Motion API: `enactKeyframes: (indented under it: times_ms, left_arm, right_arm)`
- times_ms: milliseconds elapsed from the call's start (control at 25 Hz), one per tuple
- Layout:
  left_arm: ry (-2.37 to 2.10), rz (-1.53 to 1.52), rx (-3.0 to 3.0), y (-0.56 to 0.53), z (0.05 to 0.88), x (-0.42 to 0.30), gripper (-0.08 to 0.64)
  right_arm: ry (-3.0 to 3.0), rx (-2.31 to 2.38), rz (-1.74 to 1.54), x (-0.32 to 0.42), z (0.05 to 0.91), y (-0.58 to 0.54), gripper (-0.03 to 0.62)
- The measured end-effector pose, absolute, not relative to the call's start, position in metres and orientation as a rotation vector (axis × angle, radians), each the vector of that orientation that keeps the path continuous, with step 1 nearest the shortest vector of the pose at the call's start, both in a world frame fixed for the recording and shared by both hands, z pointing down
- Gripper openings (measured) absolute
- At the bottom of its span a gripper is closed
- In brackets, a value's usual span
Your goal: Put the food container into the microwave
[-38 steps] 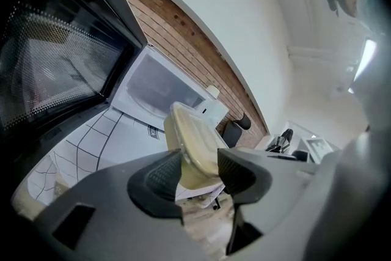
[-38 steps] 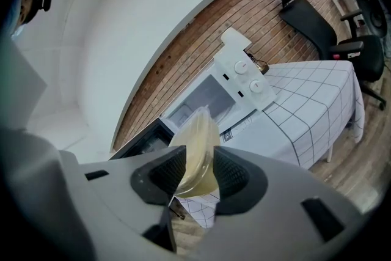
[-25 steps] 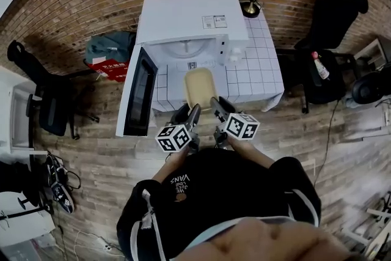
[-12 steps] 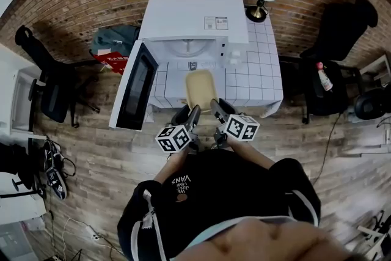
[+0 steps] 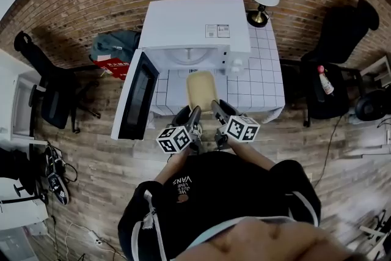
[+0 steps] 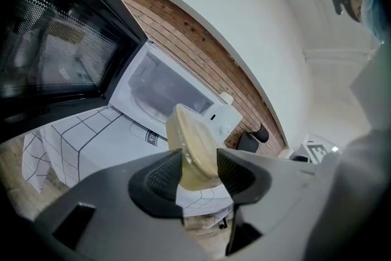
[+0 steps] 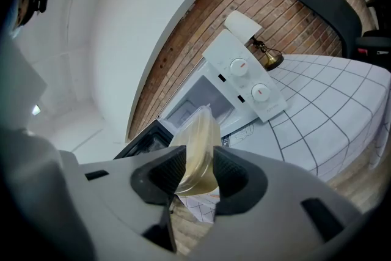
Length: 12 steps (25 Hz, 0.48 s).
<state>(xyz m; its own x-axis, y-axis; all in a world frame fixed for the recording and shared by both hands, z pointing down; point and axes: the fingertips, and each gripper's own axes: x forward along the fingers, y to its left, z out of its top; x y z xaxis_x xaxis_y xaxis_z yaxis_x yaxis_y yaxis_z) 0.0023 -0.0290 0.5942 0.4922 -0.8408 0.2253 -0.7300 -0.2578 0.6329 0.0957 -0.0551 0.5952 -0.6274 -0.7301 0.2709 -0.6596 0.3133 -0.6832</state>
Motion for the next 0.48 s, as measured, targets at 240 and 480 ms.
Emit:
enactKeyframes:
  times_ms: [240, 480]
  left_arm:
    - [-1.261, -0.199, 2.056, -0.054, 0.593, -0.007, 0.184]
    - [-1.236, -0.205, 2.069, -0.079, 0.593, -0.016, 0.181]
  right_arm:
    - [2.460, -1.347, -1.205, 0.087, 0.594, -0.078, 0.123]
    - [2.447, -1.384, -1.194, 0.080, 0.594, -0.099, 0.123]
